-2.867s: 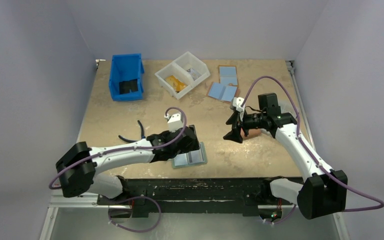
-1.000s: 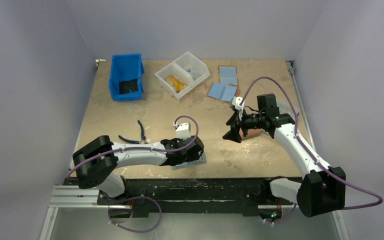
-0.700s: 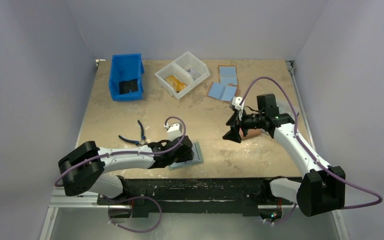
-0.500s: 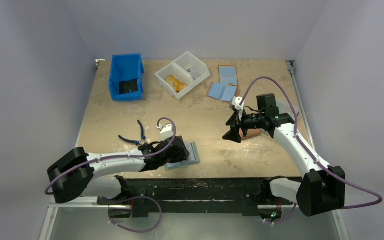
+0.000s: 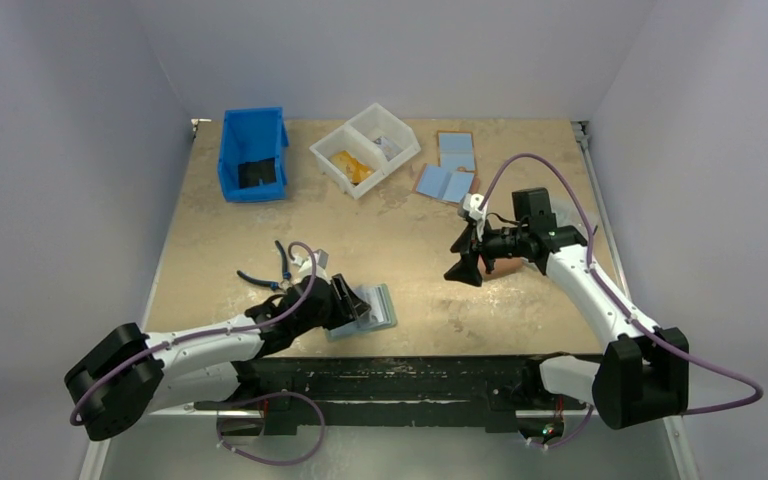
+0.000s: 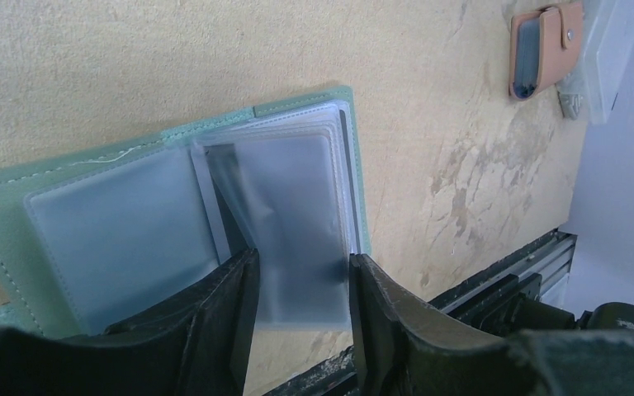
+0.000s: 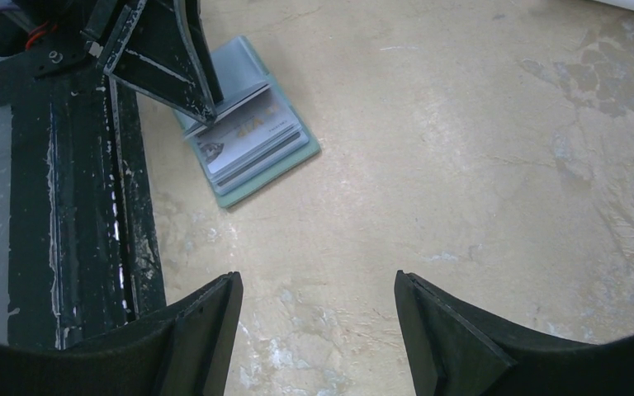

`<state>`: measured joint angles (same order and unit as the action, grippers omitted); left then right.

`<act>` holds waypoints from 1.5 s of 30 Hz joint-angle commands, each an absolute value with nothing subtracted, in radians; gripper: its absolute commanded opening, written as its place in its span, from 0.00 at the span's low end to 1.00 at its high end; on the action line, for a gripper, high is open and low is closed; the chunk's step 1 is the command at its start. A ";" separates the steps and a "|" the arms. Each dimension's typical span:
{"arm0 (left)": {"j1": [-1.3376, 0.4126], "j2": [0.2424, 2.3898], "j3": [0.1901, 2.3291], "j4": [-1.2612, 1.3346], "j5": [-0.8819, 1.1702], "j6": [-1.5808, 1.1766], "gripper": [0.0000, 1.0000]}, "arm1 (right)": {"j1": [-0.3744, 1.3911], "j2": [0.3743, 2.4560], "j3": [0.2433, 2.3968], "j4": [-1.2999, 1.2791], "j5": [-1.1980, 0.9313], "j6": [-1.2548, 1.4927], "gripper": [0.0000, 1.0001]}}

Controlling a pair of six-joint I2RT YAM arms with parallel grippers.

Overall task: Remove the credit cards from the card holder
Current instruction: Remove the credit card from the card holder.

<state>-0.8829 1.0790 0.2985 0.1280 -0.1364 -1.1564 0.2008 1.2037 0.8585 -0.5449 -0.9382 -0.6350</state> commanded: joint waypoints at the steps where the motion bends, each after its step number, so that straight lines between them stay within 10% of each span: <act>1: -0.858 1.045 0.273 0.152 -0.102 -1.143 0.45 | 0.208 1.214 0.853 -0.531 -0.973 -0.631 0.75; 45: -0.827 0.865 0.362 -0.264 -0.257 -1.096 0.39 | 0.322 1.286 0.861 -0.528 -0.933 -0.636 0.75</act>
<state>-0.8322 0.8898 0.3161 -0.1822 -0.2134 -1.1294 0.3157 1.2850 0.8577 -0.5446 -0.9329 -0.6353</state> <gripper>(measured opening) 0.389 0.754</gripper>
